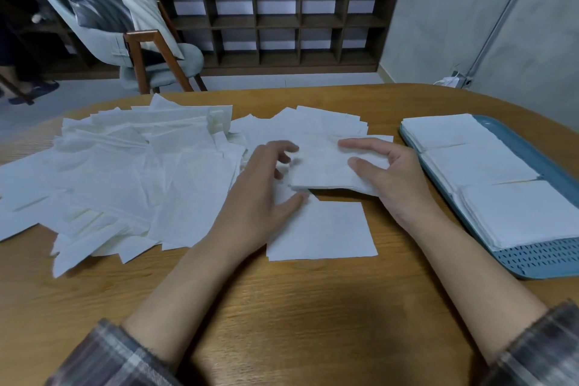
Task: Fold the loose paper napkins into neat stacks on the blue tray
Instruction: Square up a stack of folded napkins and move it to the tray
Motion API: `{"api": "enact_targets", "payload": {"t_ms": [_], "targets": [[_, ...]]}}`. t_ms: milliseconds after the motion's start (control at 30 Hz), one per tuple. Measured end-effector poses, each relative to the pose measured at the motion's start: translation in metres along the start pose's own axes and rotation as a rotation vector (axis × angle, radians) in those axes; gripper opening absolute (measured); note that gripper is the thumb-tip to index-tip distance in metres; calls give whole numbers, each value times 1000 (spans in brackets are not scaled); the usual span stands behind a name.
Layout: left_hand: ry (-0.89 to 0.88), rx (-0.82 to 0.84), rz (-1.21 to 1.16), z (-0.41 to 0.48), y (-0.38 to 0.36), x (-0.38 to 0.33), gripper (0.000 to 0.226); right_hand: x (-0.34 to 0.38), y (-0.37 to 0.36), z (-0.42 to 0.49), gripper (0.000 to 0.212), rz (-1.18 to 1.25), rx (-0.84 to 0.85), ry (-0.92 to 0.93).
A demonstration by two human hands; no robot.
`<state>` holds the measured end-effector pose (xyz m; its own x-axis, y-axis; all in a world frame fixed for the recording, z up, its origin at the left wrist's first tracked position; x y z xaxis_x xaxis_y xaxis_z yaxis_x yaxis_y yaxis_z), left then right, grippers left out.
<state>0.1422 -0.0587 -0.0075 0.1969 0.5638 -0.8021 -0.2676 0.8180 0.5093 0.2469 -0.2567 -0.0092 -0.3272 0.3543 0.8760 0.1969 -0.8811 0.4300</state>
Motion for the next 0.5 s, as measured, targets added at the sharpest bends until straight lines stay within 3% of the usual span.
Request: {"api": "enact_targets", "payload": {"t_ms": [167,500], "targets": [[19,207,145,-2,-17,5,38,2,4,0,31,-50,-62,5],[90,271,-80,-5,-20,-2,8,5,1,-2,28,-33,-24,34]]}}
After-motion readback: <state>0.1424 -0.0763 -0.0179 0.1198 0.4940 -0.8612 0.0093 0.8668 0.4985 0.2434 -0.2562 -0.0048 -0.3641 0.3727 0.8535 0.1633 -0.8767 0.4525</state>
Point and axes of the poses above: each hand's wrist, its own z-axis towards the middle knuckle, its own y-axis out of the back of the hand, x = y × z, the point moved 8 cm from there along z, towards the middle knuckle, and after that the axes turned 12 degrees about -z, right-handed, at the moved point
